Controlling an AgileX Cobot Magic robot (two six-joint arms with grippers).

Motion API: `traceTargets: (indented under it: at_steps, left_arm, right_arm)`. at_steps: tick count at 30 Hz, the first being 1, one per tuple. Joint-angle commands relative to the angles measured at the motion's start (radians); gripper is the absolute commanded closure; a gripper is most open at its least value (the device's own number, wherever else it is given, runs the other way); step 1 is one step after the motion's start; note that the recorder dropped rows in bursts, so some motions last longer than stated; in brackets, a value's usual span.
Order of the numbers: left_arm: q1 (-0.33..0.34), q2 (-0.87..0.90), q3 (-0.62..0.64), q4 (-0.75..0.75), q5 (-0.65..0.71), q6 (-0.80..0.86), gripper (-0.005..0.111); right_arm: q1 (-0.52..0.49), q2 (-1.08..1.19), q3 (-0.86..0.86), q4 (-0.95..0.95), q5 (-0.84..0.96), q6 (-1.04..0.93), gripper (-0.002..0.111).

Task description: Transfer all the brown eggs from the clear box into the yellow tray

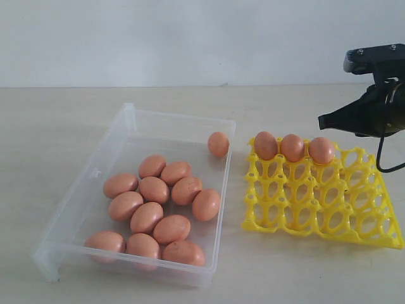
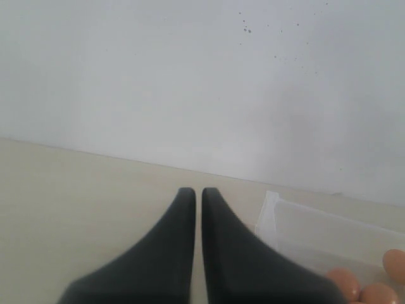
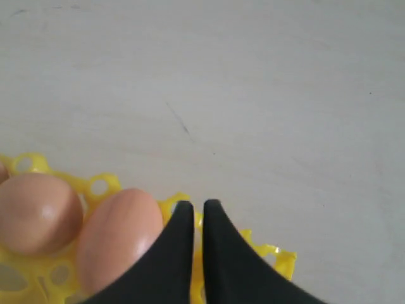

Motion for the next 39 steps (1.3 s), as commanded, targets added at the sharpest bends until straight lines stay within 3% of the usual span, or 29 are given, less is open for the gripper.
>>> traceTargets:
  at_steps: [1,15,29,39]
  left_arm:
    - [-0.004,0.004,-0.004,0.000,-0.002,-0.001,0.103]
    - [-0.004,0.004,-0.004,0.000,-0.002,-0.001,0.103]
    - [-0.004,0.004,-0.004,0.000,-0.002,-0.001,0.103]
    - [-0.004,0.004,-0.004,0.000,-0.002,-0.001,0.103]
  right_arm:
    - [0.000,0.003,-0.005,-0.007,0.004,-0.015,0.108]
    - [0.040,0.044,-0.005,0.020,0.002,-0.059,0.108]
    - [0.040,0.138,-0.005,0.045,-0.194,-0.056,0.108]
    - [0.040,0.140,-0.005,0.045,-0.215,-0.056,0.108]
